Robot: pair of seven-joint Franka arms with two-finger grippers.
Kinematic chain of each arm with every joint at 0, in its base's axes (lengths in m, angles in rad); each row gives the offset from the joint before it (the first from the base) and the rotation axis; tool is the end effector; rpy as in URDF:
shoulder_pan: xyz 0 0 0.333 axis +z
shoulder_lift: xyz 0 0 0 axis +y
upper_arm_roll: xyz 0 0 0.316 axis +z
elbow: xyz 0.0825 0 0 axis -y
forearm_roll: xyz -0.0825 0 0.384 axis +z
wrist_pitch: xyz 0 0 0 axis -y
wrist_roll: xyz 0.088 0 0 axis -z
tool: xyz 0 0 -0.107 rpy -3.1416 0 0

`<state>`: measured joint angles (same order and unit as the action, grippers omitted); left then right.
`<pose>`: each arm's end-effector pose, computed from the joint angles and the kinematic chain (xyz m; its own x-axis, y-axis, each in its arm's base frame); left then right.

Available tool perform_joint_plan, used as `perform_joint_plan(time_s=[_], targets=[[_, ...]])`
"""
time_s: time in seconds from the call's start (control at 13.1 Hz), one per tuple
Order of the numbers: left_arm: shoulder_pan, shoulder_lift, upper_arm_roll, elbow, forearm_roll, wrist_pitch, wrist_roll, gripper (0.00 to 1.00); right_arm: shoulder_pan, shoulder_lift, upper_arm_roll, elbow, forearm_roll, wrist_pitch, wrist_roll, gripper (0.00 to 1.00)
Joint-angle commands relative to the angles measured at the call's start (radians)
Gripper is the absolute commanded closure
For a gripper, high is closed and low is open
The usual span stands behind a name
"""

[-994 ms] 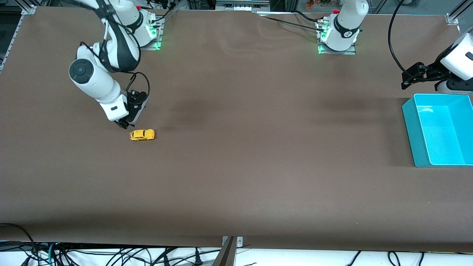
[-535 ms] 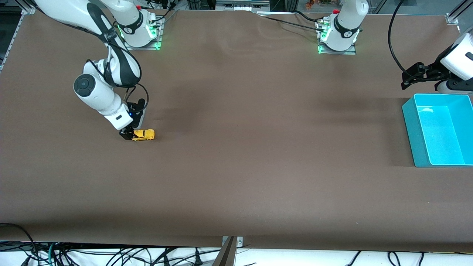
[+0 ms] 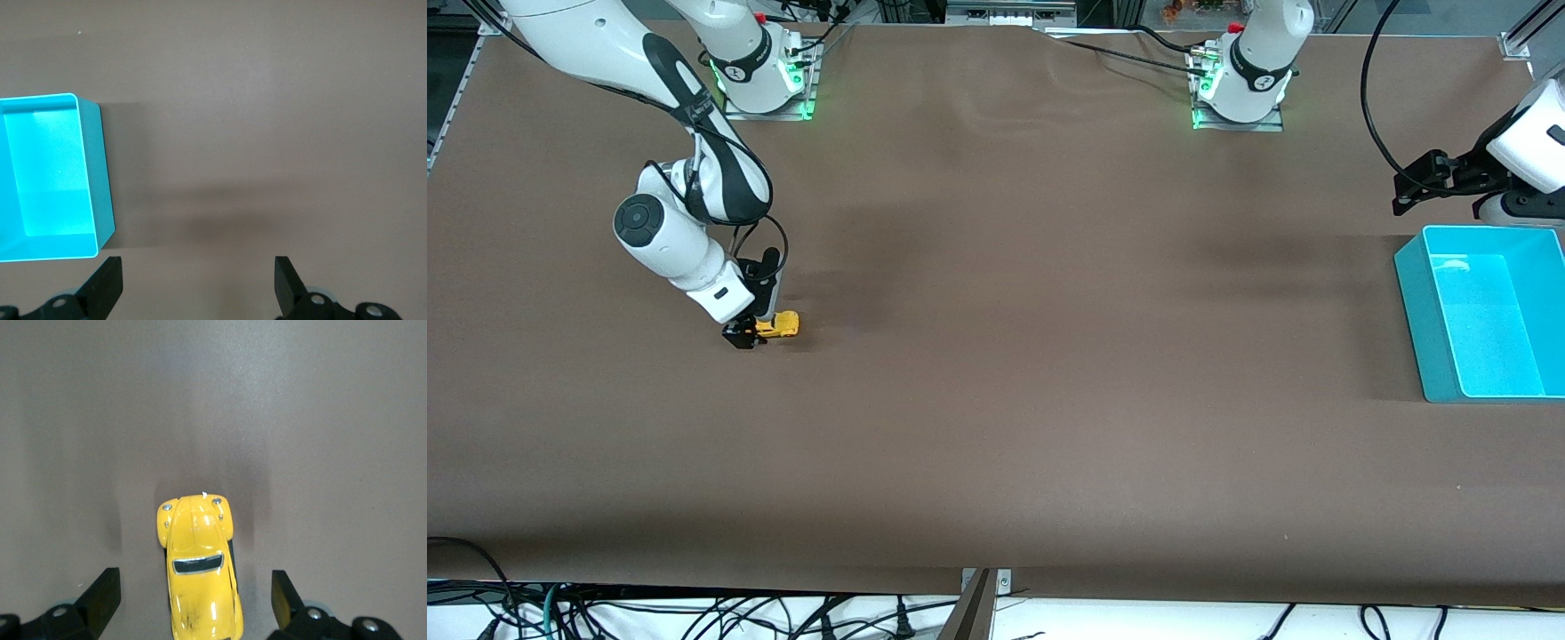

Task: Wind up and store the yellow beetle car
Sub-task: 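Close the right gripper on the yellow car, pressing it down, then drag the held car backward along the table with the right gripper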

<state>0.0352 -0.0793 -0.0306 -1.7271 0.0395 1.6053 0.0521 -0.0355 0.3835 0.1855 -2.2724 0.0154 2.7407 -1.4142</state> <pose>0.5298 0.0060 0.5967 0.9978 -0.0486 -0.0447 -0.0504 -0.9979 -0.0395 0.5382 0.0829 0.1985 0.0333 0.9955 0.0893 0.9963 -0.0401 0.0764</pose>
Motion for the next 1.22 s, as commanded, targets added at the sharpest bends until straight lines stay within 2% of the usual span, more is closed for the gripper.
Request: perform_joint_plan(time_s=[0.0, 0.38, 0.54, 1.15], targets=[[0.005, 0.018, -0.005, 0.035, 0.019, -0.025, 0.003, 0.0, -0.023, 0.018, 0.011, 0.01, 0.006, 0.007, -0.025, 0.15], [0.005, 0.018, -0.005, 0.035, 0.019, -0.025, 0.003, 0.0, -0.023, 0.025, 0.009, 0.01, 0.006, 0.007, -0.025, 0.72], [0.005, 0.016, -0.005, 0.035, 0.019, -0.025, 0.003, 0.0, -0.024, 0.029, 0.011, 0.01, 0.006, 0.007, -0.025, 0.88], [0.005, 0.016, -0.005, 0.035, 0.019, -0.025, 0.003, 0.0, -0.049, 0.037, 0.011, 0.007, 0.006, 0.007, -0.089, 0.9]])
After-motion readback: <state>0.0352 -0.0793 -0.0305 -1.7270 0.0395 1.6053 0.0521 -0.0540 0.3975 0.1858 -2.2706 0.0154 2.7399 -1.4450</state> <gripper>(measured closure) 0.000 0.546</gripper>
